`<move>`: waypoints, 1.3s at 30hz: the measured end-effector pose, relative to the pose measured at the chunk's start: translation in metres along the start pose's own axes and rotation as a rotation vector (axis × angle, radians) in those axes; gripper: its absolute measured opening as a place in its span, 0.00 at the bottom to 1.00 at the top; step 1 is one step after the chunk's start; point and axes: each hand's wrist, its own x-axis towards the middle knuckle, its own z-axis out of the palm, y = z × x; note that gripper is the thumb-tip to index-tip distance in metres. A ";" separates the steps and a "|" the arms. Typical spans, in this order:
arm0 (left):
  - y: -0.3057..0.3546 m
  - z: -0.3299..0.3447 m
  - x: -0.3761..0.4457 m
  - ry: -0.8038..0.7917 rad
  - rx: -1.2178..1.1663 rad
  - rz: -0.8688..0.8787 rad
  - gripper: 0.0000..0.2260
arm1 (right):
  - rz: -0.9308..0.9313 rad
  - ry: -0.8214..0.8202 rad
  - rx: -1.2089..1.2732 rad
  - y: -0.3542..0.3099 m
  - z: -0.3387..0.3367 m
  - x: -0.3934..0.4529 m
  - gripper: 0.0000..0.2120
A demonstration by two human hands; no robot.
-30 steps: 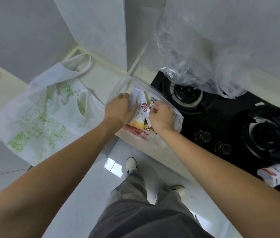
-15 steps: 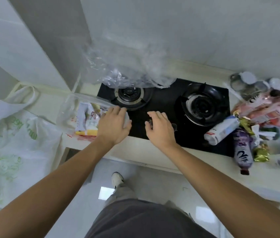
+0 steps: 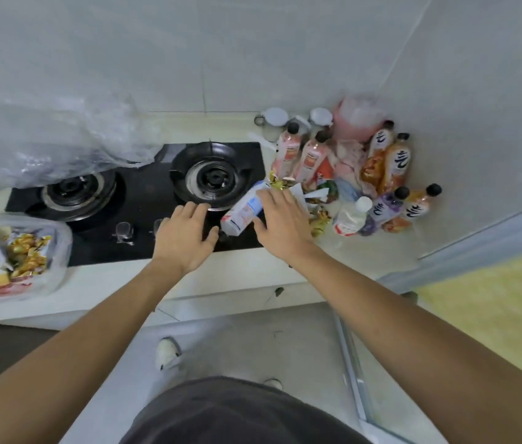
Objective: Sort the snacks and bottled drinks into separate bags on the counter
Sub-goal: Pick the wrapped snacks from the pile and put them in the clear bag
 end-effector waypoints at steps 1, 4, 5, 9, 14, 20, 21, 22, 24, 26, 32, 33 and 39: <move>0.016 0.003 0.002 -0.003 -0.001 0.017 0.21 | 0.010 0.005 -0.014 0.015 -0.006 -0.002 0.23; 0.053 0.011 0.015 -0.012 0.013 0.072 0.22 | 0.052 0.015 -0.026 0.054 -0.017 0.000 0.23; 0.062 0.013 0.021 -0.018 0.008 0.083 0.22 | 0.068 0.009 -0.026 0.065 -0.017 0.002 0.23; 0.088 0.024 0.054 -0.052 0.004 0.109 0.23 | 0.120 -0.039 -0.056 0.101 -0.018 0.019 0.22; 0.105 0.051 0.111 -0.093 -0.032 0.143 0.23 | 0.182 -0.107 -0.070 0.143 -0.024 0.060 0.23; 0.116 0.078 0.166 -0.171 -0.070 0.155 0.22 | 0.228 -0.307 0.029 0.191 -0.033 0.107 0.19; 0.117 0.081 0.172 -0.183 -0.069 0.154 0.23 | 0.217 -0.361 0.056 0.198 -0.033 0.113 0.18; 0.118 0.083 0.178 -0.194 -0.069 0.152 0.23 | 0.203 -0.404 0.071 0.205 -0.030 0.119 0.18; 0.121 0.089 0.188 -0.208 -0.062 0.165 0.23 | 0.185 -0.452 0.081 0.216 -0.023 0.128 0.19; 0.125 0.095 0.196 -0.220 -0.057 0.193 0.23 | 0.175 -0.493 0.085 0.225 -0.014 0.134 0.21; 0.144 0.113 0.211 -0.296 0.009 0.325 0.28 | 0.094 -0.660 0.033 0.241 0.025 0.145 0.14; 0.147 0.116 0.212 -0.299 0.032 0.354 0.28 | 0.056 -0.662 -0.006 0.244 0.032 0.146 0.11; 0.162 0.126 0.214 -0.303 0.195 0.391 0.30 | -0.102 -0.609 -0.118 0.253 0.055 0.151 0.06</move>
